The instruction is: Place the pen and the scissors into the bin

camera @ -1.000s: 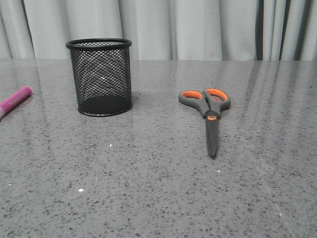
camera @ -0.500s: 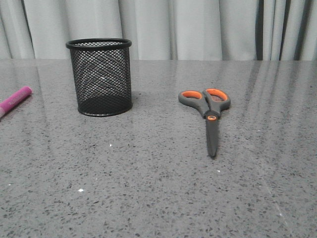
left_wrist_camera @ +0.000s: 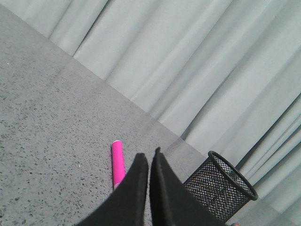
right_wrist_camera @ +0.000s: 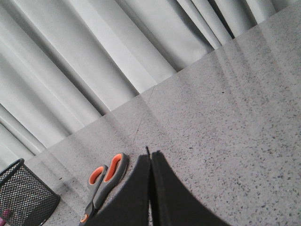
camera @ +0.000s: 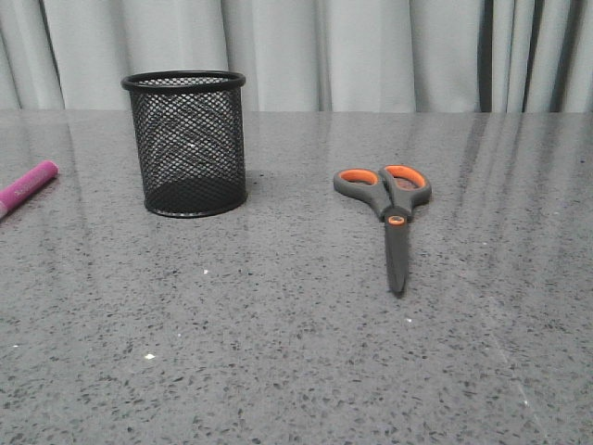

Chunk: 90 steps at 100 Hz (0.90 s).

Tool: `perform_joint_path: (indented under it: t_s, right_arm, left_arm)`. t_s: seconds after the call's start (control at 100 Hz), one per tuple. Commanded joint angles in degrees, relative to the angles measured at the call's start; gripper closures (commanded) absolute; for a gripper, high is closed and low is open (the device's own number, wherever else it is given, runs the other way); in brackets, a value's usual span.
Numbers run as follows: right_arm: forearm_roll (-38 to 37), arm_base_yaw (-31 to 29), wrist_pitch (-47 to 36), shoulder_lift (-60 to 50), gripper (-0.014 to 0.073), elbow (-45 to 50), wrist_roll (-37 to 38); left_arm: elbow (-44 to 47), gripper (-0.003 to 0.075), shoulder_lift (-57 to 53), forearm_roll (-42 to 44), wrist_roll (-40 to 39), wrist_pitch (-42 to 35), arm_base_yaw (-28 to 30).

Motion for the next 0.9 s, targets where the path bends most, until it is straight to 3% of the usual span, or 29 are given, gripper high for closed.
perform_joint_path:
  t_s: [0.0,0.28,0.52,0.89]
  right_arm:
    - [0.32,-0.25,-1.74,-0.51,0.0656,-2.88,-0.41]
    - [-4.52,-0.25,8.31,11.44,0.064,-11.91,-0.62]
    - [-9.57,-0.25,23.66,27.98,0.064,-25.19,-2.28]
    - [-9.57,-0.25,28.31,38.88,0.0642,-33.78,-3.29]
  left_arm:
    - [-2.26,0.0742,-1.08,-0.4,0.0,-1.57,-0.39]
    - [-13.53,0.0742,9.1,5.54,0.0,6.79,-0.39]
    - [-28.62,0.0742,24.02,21.95,0.0,25.31,-0.39]
    - [-36.64,0.0742,34.43,21.51,0.0,36.64,-0.39]
